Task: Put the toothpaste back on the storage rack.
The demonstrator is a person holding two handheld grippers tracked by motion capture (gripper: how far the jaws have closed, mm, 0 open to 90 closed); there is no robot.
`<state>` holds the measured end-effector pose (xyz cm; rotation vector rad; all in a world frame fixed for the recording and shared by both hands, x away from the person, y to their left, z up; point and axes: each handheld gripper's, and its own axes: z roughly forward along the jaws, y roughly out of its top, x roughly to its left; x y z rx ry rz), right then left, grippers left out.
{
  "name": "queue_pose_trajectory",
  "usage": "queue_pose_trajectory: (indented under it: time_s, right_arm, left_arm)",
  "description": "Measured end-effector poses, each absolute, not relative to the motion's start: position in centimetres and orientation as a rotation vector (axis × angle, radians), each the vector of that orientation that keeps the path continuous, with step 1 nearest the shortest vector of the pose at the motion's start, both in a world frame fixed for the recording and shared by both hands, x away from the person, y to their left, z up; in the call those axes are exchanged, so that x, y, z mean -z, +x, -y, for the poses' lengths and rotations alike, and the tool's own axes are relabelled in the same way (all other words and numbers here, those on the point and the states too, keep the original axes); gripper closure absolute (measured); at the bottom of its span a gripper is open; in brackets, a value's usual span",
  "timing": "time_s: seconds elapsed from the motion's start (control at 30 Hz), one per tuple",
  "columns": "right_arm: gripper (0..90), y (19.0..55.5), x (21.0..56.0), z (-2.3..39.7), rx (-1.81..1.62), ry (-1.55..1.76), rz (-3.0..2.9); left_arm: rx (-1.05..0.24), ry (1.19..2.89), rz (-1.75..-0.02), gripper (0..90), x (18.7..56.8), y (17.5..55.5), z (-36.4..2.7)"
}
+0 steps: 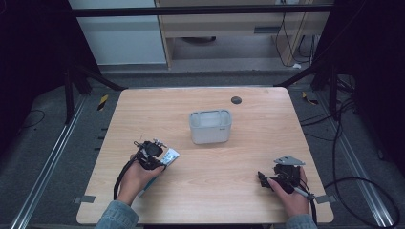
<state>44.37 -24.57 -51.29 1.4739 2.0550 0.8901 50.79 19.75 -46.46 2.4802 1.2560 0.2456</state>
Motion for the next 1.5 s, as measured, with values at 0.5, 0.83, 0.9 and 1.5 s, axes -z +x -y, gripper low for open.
queue_pose_trajectory:
  time_s: [0.5,0.83,0.9,1.5]
  right_arm:
    - [2.0,44.4,51.3,24.6,-0.890,1.474,-2.055]
    - [1.9,44.4,51.3,24.6,-0.890,1.474,-2.055]
    - [1.9,44.4,51.3,24.6,-0.890,1.474,-2.055]
    - [1.9,44.6,51.3,24.4,-0.895,1.470,-2.061]
  left_arm:
    - [-0.252,2.441,-1.238,77.9,45.9,50.4,-20.2]
    - [-0.284,2.354,-1.206,78.5,43.7,49.8,-20.5]
    - [-0.298,2.330,-1.201,78.5,43.2,49.8,-20.6]
    - [-0.365,2.249,-1.132,78.6,40.7,49.9,-20.7]
